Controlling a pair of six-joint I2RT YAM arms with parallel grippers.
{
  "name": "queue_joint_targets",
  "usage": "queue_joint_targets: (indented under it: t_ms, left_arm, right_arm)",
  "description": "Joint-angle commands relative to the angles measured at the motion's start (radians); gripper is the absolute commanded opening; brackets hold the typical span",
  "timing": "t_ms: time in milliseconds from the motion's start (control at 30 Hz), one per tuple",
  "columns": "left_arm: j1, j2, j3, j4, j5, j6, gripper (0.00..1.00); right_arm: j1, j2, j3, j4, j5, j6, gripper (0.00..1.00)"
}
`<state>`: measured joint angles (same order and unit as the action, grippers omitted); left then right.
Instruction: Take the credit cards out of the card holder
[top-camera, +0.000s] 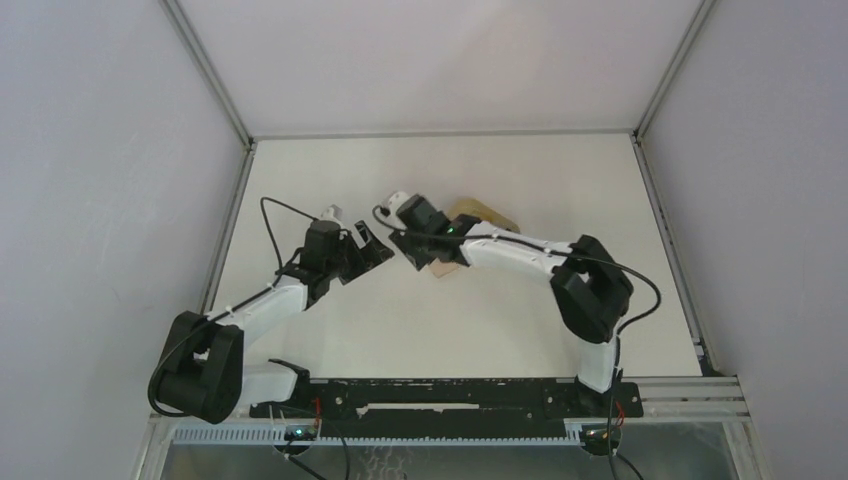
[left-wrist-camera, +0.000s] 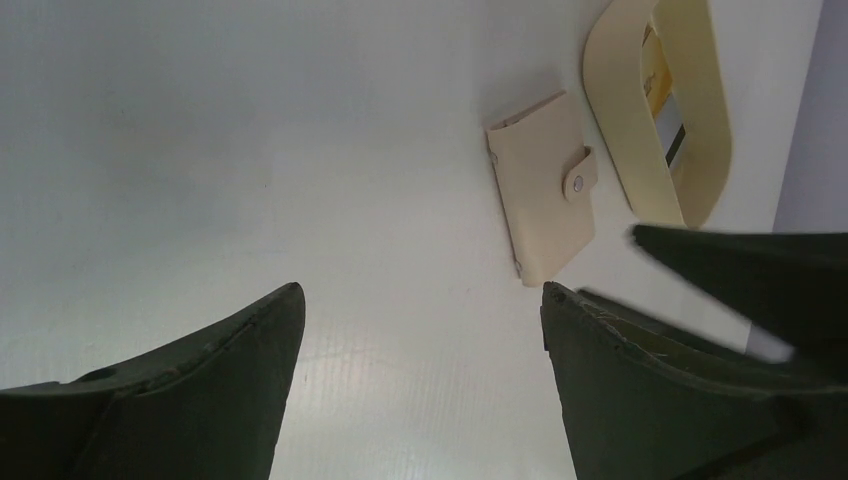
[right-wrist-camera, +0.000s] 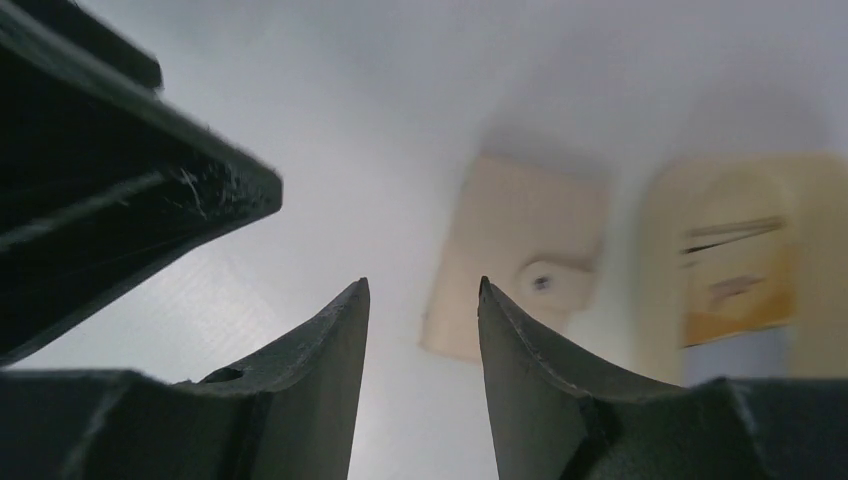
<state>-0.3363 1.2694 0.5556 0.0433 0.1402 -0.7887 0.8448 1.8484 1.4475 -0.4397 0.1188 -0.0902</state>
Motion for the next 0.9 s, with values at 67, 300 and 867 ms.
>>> queue_joint_targets:
  t_ms: [67, 300, 867]
  left_arm:
    - [-0.006, -0.042, -0.021, 0.045, -0.009, -0.016, 0.92]
    - [-0.004, -0.079, -0.040, 0.062, -0.008, -0.004, 0.94]
    - [0.031, -0.213, -0.174, 0.109, -0.203, -0.111, 0.98]
  right_arm:
    - [0.007, 0.073, -0.081, 0.051, 0.207, 0.204, 0.53]
    - [-0.042, 0.025, -0.138, 0.130, 0.234, 0.225, 0.53]
    - [-0.079, 0.053, -0.182, 0.233, 0.071, 0.228, 0.53]
